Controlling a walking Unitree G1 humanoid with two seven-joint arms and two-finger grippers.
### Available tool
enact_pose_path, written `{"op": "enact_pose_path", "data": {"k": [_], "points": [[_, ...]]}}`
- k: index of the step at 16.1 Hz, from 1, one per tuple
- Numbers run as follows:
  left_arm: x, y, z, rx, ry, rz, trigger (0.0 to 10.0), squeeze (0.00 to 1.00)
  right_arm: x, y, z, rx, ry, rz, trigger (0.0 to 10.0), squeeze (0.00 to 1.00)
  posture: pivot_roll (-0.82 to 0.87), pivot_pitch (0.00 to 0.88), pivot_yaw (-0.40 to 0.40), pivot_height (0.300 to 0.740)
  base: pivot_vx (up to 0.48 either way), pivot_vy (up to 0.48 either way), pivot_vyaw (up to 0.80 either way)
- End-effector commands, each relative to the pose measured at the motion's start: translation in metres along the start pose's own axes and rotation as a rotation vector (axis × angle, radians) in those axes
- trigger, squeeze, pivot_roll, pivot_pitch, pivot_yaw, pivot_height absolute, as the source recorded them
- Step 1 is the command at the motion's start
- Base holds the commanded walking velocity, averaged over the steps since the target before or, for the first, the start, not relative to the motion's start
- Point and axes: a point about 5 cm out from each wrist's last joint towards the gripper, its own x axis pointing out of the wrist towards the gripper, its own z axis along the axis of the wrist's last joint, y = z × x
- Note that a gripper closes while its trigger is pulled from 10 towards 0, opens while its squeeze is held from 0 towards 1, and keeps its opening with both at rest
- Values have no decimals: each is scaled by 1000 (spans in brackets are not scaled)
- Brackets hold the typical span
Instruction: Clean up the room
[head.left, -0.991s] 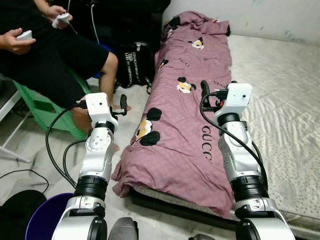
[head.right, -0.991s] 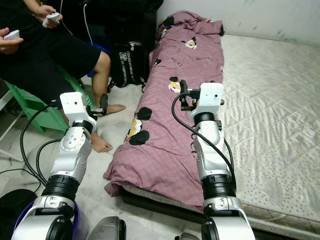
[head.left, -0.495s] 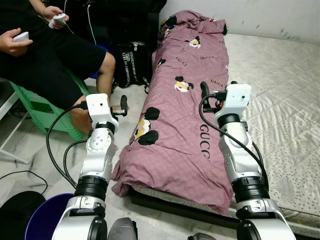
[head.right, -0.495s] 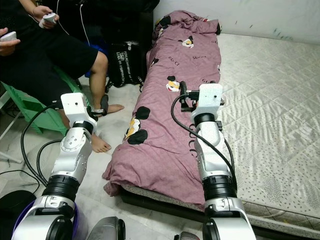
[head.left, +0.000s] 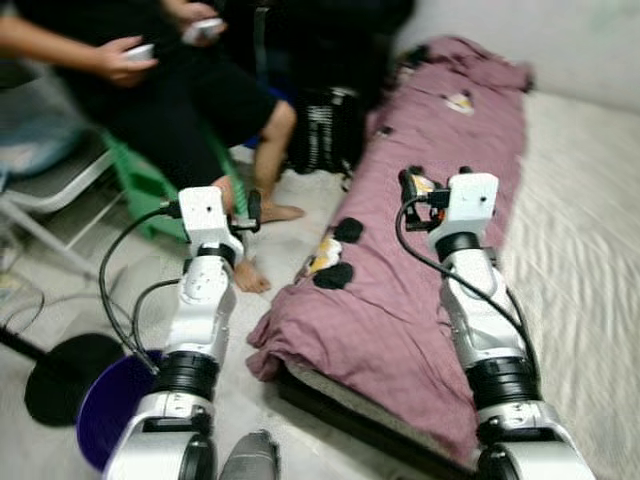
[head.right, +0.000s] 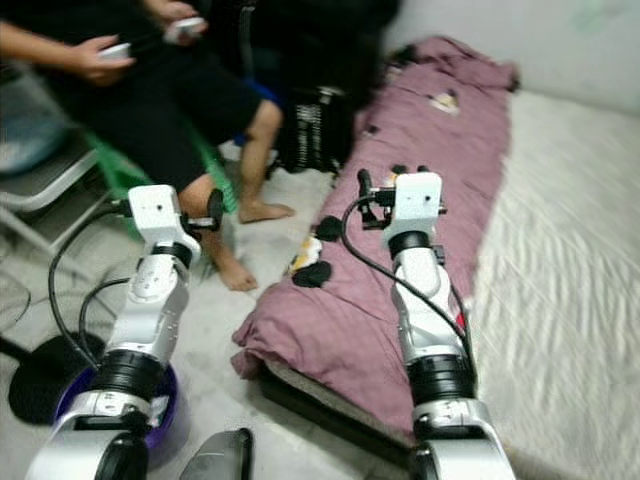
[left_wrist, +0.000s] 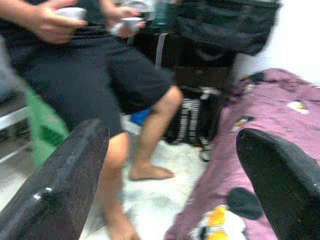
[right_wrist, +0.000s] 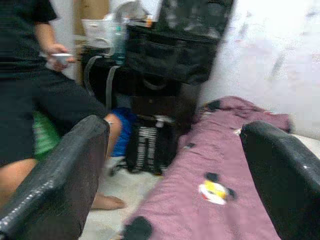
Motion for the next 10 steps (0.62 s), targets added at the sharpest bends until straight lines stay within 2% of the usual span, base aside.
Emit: {"op": "enact_pose_path", "data": {"k": [1, 10], "points": [[0, 0, 0, 2, 1, -3, 10000, 0, 0, 1, -2, -2, 5, 8, 10000, 0, -9, 0, 13, 740, 0, 0, 800], [2, -1, 1, -2, -1, 2, 10000, 0, 0, 3, -2, 1, 4, 16, 10000, 0, -10, 0, 11, 740, 0, 0, 800]]}}
